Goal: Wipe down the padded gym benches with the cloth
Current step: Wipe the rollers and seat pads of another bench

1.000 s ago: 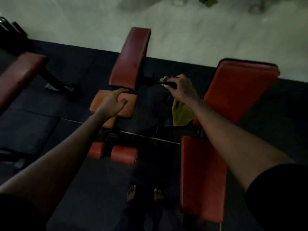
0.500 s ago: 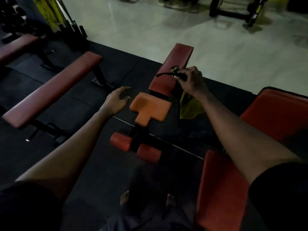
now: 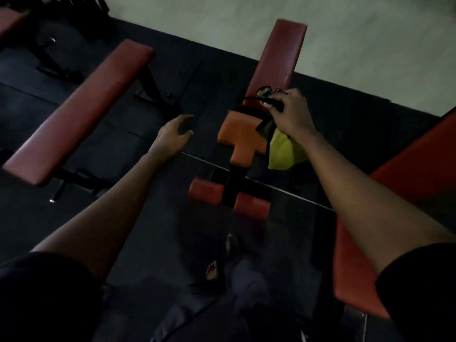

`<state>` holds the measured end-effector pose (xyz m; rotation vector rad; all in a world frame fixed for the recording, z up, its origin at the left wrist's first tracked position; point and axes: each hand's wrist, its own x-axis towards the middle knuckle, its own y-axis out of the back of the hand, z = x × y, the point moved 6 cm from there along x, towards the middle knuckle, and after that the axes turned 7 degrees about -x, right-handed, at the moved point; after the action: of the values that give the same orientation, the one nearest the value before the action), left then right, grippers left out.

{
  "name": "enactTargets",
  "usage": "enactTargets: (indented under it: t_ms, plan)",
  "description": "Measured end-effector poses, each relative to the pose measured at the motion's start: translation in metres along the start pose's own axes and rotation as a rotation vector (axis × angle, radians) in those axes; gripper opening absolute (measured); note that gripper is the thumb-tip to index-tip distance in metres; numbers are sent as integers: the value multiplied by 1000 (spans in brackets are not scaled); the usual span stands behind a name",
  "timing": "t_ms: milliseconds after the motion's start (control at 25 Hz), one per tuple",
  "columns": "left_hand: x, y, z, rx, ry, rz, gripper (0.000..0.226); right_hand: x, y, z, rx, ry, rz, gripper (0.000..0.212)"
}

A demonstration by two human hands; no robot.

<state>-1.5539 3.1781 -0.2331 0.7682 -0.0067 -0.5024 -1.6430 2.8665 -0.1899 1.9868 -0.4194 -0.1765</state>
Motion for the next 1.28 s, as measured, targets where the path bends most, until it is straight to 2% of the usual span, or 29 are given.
enactTargets:
  t_ms: [360,600,960,1120,1280]
  plan:
    - [66,-15,-94,30,90,-174,51,52,-135,-8,-16,-84,-135,35]
    - [98,-46,-180,-102,170,-314,54,41,-236,-10,-18,-190,-274,33]
    - [160,-134,-349,-34,259,-543,47,-18,-417,16,-44,-497,-354,38]
    - [172,-172,-424,-35,363,-575,49,-28,-505,34,-64,-570,-367,39]
    - [176,-240,-485,-36,376,-636,50,-27,-590,64,-132,-540,-330,38]
